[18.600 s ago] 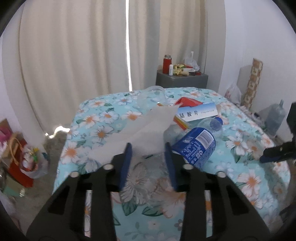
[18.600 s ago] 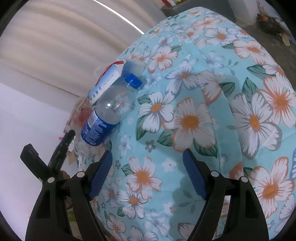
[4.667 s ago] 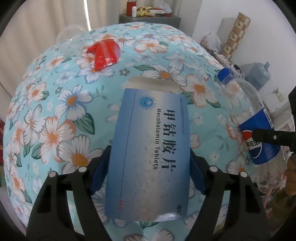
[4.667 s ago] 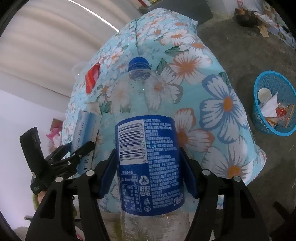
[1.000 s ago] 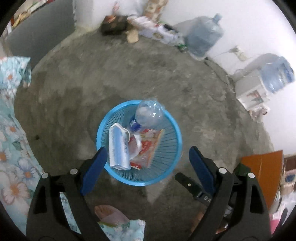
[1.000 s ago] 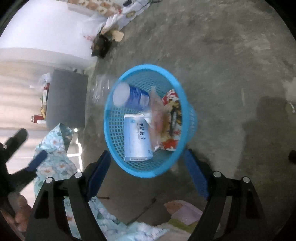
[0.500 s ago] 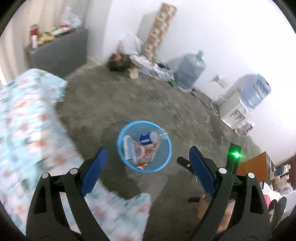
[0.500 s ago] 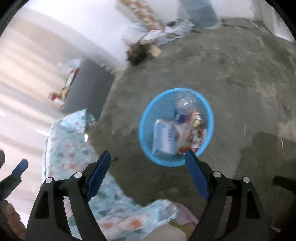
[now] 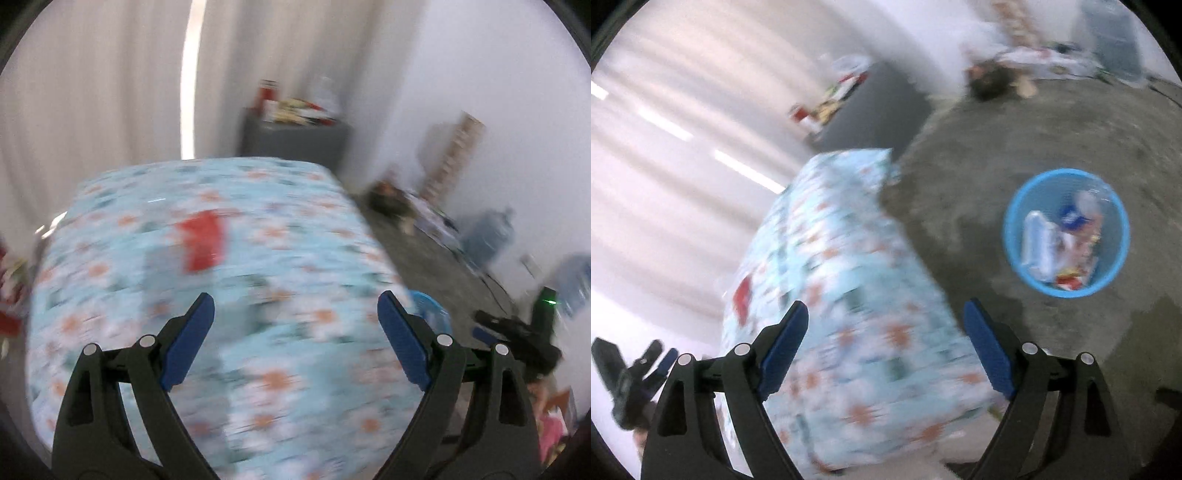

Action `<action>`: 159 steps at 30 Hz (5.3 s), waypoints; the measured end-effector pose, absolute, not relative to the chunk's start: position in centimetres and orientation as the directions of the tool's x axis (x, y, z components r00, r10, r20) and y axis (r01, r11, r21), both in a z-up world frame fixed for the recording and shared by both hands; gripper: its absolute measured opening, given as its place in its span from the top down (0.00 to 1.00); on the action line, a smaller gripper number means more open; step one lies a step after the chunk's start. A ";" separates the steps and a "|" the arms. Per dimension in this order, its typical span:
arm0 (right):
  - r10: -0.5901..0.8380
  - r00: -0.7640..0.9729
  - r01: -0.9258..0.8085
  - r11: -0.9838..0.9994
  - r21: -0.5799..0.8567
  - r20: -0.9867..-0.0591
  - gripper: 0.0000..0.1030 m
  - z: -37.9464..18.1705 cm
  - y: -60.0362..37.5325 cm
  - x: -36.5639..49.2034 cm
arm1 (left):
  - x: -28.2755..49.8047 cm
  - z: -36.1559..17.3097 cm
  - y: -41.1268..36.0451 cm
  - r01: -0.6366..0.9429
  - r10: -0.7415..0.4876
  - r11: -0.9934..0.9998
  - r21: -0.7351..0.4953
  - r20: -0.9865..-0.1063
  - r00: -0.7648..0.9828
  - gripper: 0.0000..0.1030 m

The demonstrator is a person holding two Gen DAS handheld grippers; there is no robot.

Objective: Collect trash
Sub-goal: 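Move both open tools back over the red wrapper and cup on the bed, then grasp the red wrapper with the right tool, then grasp the clear plastic cup with the left tool while the right tool holds the wrapper, then carry the cup and red wrapper to the wastebasket and open both tools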

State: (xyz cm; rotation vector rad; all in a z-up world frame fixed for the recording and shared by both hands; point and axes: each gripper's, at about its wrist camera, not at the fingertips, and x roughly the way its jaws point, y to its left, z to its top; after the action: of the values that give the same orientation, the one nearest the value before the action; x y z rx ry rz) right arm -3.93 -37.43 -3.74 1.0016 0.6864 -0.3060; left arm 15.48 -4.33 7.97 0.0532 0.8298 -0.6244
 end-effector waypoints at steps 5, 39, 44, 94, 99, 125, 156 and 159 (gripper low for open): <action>0.192 0.729 0.446 0.595 0.669 -0.657 0.19 -2.3 -33.2 1.4 | 17.0 7.1 2.0 0.420 -0.428 0.886 -0.198 -0.699 0.573 0.17; 0.475 0.495 0.125 0.790 0.600 -0.727 0.28 -5.2 -20.3 33.7 | 46.2 -3.8 -1.6 0.230 -0.415 0.907 -0.351 -0.832 0.369 0.26; 0.466 0.502 0.132 0.791 0.597 -0.729 0.52 -5.5 -20.9 34.0 | 47.1 -4.7 -1.9 0.201 -0.462 0.887 -0.416 -0.809 0.365 0.33; 0.441 0.698 0.336 0.494 0.802 -0.564 0.80 -4.3 -29.2 4.2 | 12.3 -0.8 -5.5 0.532 -0.407 0.843 -0.082 -0.743 0.531 0.37; 0.435 0.705 0.335 0.492 0.804 -0.560 0.80 -3.9 -29.2 3.1 | 10.5 -0.5 -6.5 0.557 -0.385 0.831 -0.003 -0.726 0.571 0.37; 0.241 0.834 0.351 0.461 0.815 -0.496 0.80 0.5 -35.3 -5.9 | 5.4 3.4 -12.7 0.692 -0.510 0.722 0.023 -0.659 0.553 0.37; -0.004 0.607 0.762 -0.281 0.584 -0.795 0.41 -31.3 -56.0 -17.1 | 9.0 -22.6 -56.7 0.807 -0.263 0.503 -0.308 -0.945 -0.196 0.22; -0.044 0.616 0.751 -0.267 0.604 -0.786 0.36 -30.5 -55.5 -17.8 | 8.8 -21.0 -56.5 0.792 -0.319 0.492 -0.361 -0.921 -0.221 0.22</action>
State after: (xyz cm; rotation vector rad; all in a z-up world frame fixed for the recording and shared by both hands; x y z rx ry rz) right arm -17.84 -55.45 -30.49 1.6784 0.5889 -0.8521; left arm 8.77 -56.52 -21.02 0.4386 1.4552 -1.0855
